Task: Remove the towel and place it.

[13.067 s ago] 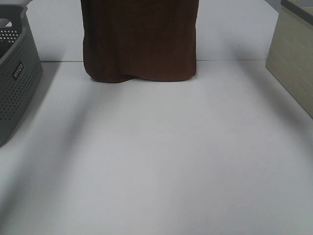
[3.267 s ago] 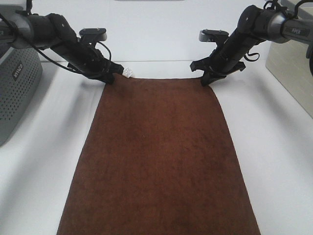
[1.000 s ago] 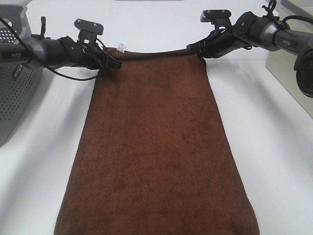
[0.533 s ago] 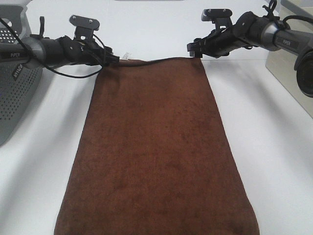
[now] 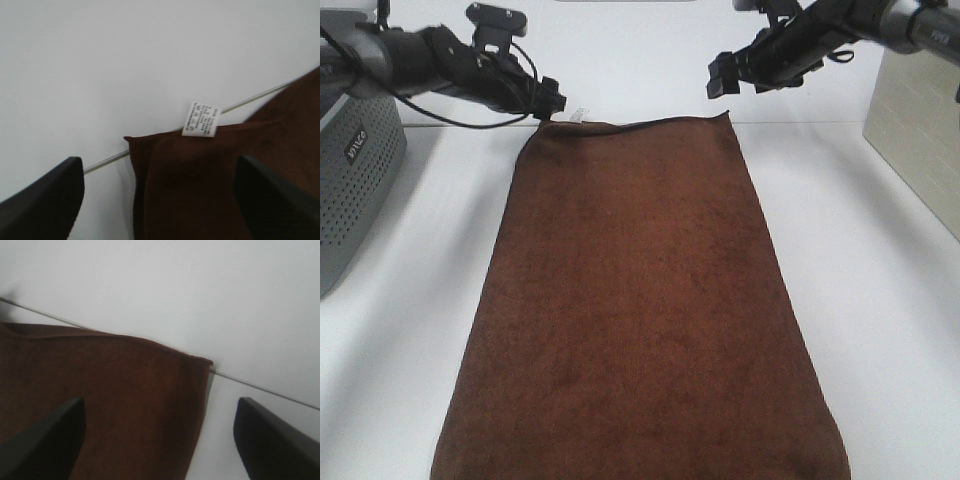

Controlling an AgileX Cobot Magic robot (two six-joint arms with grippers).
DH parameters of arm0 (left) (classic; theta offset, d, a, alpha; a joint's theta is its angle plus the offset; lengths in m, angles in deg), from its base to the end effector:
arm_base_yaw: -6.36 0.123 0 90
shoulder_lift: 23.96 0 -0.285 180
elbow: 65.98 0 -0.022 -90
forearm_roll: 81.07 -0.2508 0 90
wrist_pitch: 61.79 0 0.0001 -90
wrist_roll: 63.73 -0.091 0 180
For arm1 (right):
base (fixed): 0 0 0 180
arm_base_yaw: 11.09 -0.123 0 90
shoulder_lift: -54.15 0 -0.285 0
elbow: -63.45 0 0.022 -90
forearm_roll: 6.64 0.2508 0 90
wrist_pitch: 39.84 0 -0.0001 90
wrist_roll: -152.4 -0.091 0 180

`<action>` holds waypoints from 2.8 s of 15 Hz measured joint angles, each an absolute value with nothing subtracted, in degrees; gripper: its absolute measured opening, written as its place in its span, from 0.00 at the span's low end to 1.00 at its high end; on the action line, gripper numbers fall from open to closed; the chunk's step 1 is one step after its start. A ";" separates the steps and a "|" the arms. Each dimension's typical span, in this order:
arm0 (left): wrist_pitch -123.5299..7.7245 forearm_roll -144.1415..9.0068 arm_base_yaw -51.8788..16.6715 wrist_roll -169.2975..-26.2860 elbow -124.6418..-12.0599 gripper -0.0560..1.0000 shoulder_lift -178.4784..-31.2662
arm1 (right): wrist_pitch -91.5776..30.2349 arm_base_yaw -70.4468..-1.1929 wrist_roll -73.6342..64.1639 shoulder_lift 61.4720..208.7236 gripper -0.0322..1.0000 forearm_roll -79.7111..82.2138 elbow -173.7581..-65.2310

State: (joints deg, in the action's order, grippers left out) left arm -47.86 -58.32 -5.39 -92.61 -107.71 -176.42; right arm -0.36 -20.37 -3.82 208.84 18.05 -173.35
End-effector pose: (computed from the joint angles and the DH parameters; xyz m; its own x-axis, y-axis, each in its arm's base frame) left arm 0.5568 -0.1245 0.1363 -0.5056 0.2244 -0.8331 0.3403 0.9392 0.0465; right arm 0.5600 0.1160 0.1704 -0.6670 -0.1813 -0.7226 -0.3922 0.9101 0.1337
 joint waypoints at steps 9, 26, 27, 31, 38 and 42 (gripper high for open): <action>-10.62 -74.53 10.89 -68.49 -108.00 0.80 -149.20 | 25.99 -12.87 -17.00 183.97 0.79 9.29 -173.46; -5.92 -81.07 17.42 -66.88 -44.23 0.82 -78.44 | 23.70 -10.29 -20.38 106.57 0.79 5.68 -94.28; -5.92 -81.70 17.42 -67.11 -41.30 0.82 -73.40 | 23.24 -10.29 -20.38 100.49 0.79 5.68 -89.30; -6.27 -84.62 17.42 -67.11 -28.01 0.82 -56.27 | 22.27 -10.29 -20.38 79.46 0.79 5.68 -75.09; -1.17 -77.74 17.42 -69.75 -17.64 0.82 -31.51 | 21.47 -10.29 -18.83 61.76 0.79 4.59 -68.27; -1.34 -75.79 17.42 -69.86 -17.30 0.82 -31.51 | 21.41 -10.29 -18.77 61.76 0.79 4.59 -68.10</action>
State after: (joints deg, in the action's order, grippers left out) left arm -1.34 -75.79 17.42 -69.86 -17.30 -31.51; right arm 21.41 -10.29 -18.77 61.76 4.59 -68.10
